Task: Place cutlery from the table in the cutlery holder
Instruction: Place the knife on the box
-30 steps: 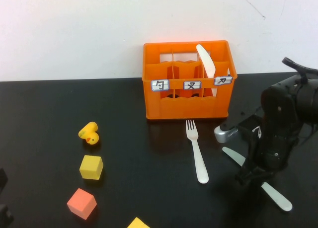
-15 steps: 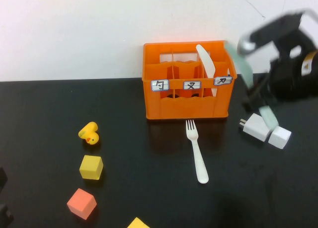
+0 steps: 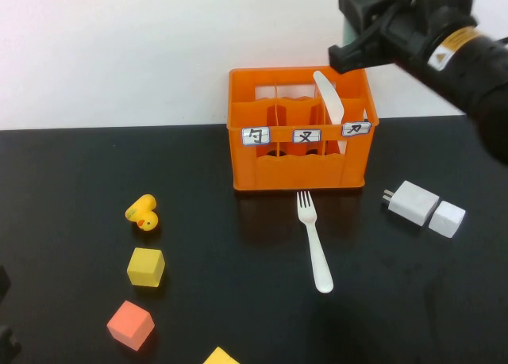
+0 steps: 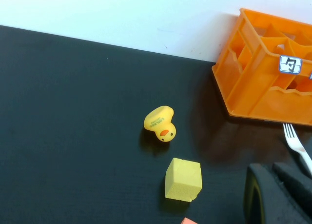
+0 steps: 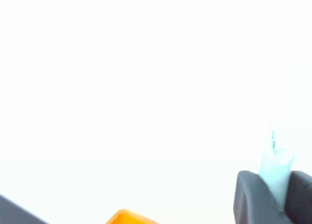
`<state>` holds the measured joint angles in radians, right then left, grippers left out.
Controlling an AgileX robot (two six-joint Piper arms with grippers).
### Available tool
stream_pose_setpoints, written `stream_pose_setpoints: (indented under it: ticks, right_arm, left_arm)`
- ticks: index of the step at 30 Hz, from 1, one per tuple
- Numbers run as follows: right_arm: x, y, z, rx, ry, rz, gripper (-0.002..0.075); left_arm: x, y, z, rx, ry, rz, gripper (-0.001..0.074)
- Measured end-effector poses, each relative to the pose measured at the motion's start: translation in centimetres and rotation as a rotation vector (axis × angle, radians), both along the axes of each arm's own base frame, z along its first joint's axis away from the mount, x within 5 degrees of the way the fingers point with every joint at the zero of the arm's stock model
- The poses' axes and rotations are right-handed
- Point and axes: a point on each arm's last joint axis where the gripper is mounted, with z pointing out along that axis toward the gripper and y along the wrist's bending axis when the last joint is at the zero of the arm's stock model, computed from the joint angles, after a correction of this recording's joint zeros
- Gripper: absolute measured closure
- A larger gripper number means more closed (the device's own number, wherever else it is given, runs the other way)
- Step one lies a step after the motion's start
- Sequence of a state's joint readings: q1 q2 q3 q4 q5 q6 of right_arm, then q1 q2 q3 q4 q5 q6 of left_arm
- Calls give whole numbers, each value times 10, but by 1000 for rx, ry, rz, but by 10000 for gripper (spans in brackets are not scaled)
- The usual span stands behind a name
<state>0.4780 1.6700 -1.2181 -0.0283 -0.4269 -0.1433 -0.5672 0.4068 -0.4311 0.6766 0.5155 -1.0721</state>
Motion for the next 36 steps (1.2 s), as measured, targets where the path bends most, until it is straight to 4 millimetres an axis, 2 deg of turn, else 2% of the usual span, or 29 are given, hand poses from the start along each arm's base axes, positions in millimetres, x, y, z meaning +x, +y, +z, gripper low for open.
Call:
stream_pose_setpoints:
  ticks: [9, 19, 21, 23, 25, 28, 33, 35, 36]
  right_arm:
    - [35, 8, -64, 119, 22, -97, 609]
    - [47, 11, -103, 105, 75, -132, 606]
    - [47, 11, -106, 97, 100, -132, 575]
    - [47, 11, -108, 100, 130, -140, 506]
    - [47, 10, -110, 112, 161, -154, 397]
    - [47, 9, -111, 121, 178, -164, 314]
    - [43, 8, -97, 116, 163, -152, 300]
    - [36, 9, -85, 80, 186, -106, 343]
    - [30, 11, -77, 51, 209, -74, 389]
  left_arm:
    - [0, 0, 0, 0, 0, 0, 736]
    - [0, 0, 0, -1, -1, -1, 736]
    - [0, 0, 0, -1, -1, -1, 736]
    - [0, 0, 0, -1, -1, -1, 736]
    - [0, 0, 0, -1, -1, -1, 736]
    - [0, 0, 0, -1, -1, -1, 736]
    - [0, 0, 0, -2, -1, -1, 736]
    - [0, 0, 0, -2, -1, -1, 736]
    - [0, 0, 0, -2, -1, -1, 736]
